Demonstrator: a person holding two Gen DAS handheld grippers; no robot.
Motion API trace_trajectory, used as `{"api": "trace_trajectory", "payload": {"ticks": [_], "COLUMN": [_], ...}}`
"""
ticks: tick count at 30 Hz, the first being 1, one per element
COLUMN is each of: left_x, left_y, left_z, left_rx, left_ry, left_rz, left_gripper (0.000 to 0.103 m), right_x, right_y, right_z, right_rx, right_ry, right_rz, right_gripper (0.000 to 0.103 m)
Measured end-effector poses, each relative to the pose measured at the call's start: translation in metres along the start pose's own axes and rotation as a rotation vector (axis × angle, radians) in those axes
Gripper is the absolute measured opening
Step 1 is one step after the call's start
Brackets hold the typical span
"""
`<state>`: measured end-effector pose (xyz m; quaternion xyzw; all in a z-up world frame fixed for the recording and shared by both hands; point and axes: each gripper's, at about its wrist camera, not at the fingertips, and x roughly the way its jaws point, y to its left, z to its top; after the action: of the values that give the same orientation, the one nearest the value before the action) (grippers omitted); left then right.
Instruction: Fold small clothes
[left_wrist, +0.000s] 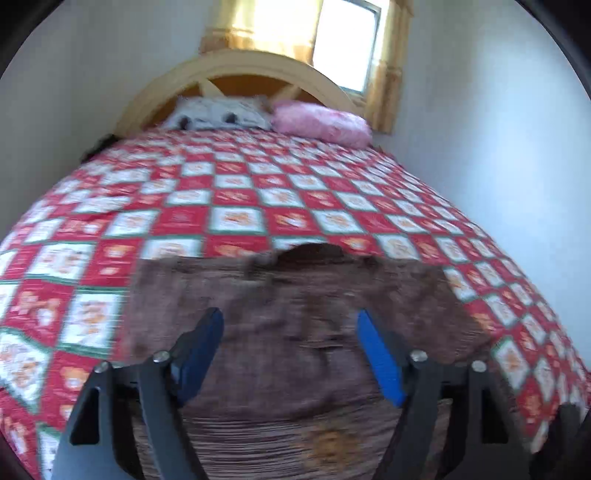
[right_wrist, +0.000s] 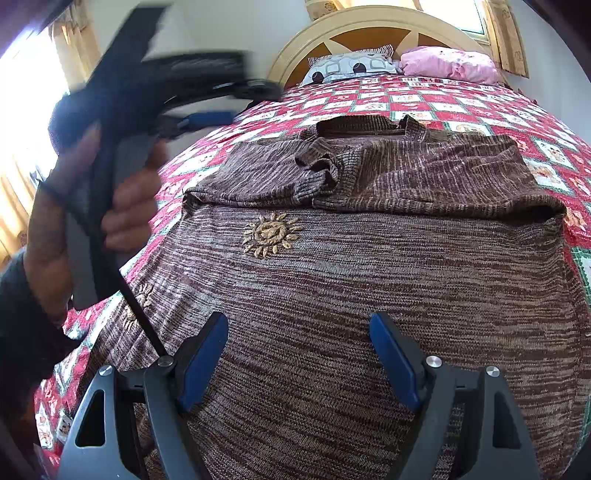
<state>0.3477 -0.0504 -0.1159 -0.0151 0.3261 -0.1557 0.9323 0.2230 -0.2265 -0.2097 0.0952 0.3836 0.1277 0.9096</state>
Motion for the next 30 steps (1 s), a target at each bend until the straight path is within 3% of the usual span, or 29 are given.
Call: {"api": "trace_trajectory", "payload": {"ticks": [4,6,8,11,15,17,20,28,30], "left_x": [0.015,0.026,0.032,0.028,0.028,0.029,0.03,0.034,0.036], "left_y": [0.054,0.083,0.101,0.107,0.104,0.105,0.109,0.123,0.121], "left_z": [-0.023,-0.037,-0.048,-0.051,-0.055,-0.056,-0.056,-0.058,-0.058], "left_rx": [0.032,-0.007,-0.049,-0.089,-0.073,-0.082,-0.106,-0.177,-0.169], "left_ry": [0.081,0.149,0.187,0.169,0.161,0.159,0.156,0.172,0.179], "left_rz": [0.382,0.472,0.467,0.411,0.385,0.375,0.342,0.271,0.265], "left_gripper": [0.081,0.081,0.083,0.083,0.084,0.09,0.091,0.092,0.093], "right_x": [-0.003,-0.007,-0.014,-0.025,-0.043,-0.034,0.006,0.127,0.141], "right_y": [-0.002,-0.004,-0.005,0.003,0.021,0.027,0.033,0.042,0.04], "right_z": [-0.001,-0.002,0.001,0.02,0.076,0.103,0.135,0.16,0.162], "right_rx": [0.01,0.03,0.042,0.03,-0.034,-0.057,-0.095,-0.221,-0.236], "right_ry": [-0.01,-0.028,-0.028,0.047,-0.019,-0.05,-0.022,0.11,0.125], "right_rz": [0.013,0.02,-0.002,-0.04,-0.07,-0.112,-0.159,-0.329,-0.355], "right_gripper": [0.08,0.08,0.08,0.08,0.079,0.076,0.065,0.061,0.049]}}
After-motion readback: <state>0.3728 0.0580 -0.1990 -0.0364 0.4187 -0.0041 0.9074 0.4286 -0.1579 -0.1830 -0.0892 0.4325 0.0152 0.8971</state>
